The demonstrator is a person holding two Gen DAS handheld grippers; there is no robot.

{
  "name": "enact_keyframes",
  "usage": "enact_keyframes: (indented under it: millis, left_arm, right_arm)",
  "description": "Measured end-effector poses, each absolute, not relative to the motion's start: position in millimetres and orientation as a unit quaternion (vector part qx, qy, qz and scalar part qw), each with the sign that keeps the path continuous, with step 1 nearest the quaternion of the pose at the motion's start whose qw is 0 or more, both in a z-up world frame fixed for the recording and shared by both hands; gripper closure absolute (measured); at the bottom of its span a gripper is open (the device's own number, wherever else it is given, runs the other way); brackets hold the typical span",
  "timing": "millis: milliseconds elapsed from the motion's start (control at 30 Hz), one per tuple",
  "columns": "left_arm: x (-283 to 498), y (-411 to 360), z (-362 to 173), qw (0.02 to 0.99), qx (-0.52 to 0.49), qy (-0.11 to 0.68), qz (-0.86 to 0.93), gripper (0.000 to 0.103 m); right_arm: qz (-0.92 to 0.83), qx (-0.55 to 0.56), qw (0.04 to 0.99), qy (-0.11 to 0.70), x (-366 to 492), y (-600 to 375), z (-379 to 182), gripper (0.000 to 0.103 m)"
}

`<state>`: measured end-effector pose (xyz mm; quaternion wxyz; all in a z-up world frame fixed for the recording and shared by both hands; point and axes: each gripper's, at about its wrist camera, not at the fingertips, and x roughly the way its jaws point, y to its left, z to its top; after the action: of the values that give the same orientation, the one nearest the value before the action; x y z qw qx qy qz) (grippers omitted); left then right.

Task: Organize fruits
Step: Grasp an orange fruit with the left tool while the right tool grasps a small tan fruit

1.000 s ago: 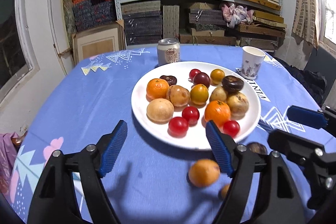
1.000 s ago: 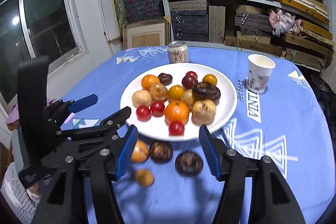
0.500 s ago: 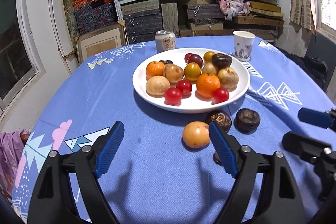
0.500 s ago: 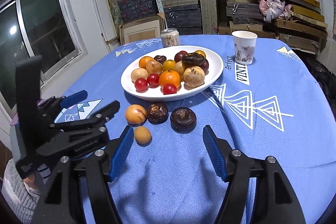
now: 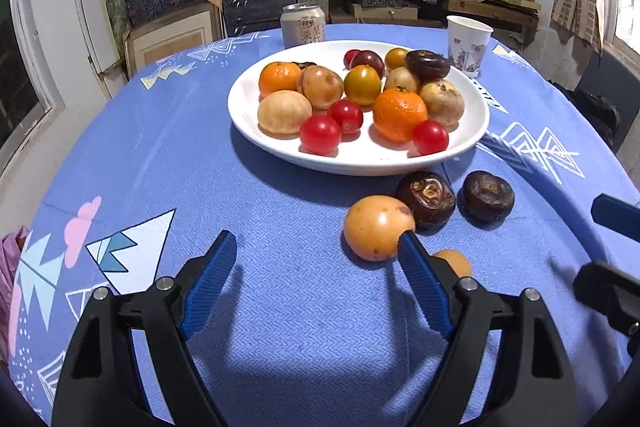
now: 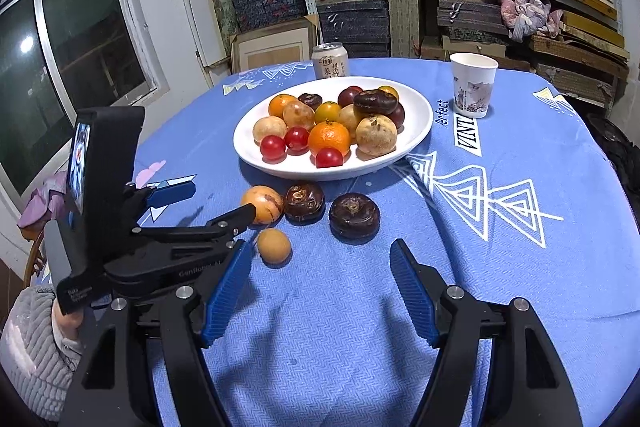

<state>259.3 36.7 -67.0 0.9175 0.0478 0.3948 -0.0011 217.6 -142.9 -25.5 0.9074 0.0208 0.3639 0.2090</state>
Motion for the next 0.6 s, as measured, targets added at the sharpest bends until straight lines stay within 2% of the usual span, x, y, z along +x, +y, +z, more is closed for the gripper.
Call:
enact_keyframes:
  millis: [333, 600]
  left_arm:
    - [276, 23, -74, 0.911, 0.057, 0.407, -0.023, 0.021]
    - [276, 54, -71, 0.912, 0.048, 0.408, 0.026, 0.021]
  right_arm:
    - [0.209, 0.019, 0.906, 0.368, 218, -142, -27, 0.028]
    - [0.209, 0.023, 0.904, 0.373, 219, -143, -29, 0.028]
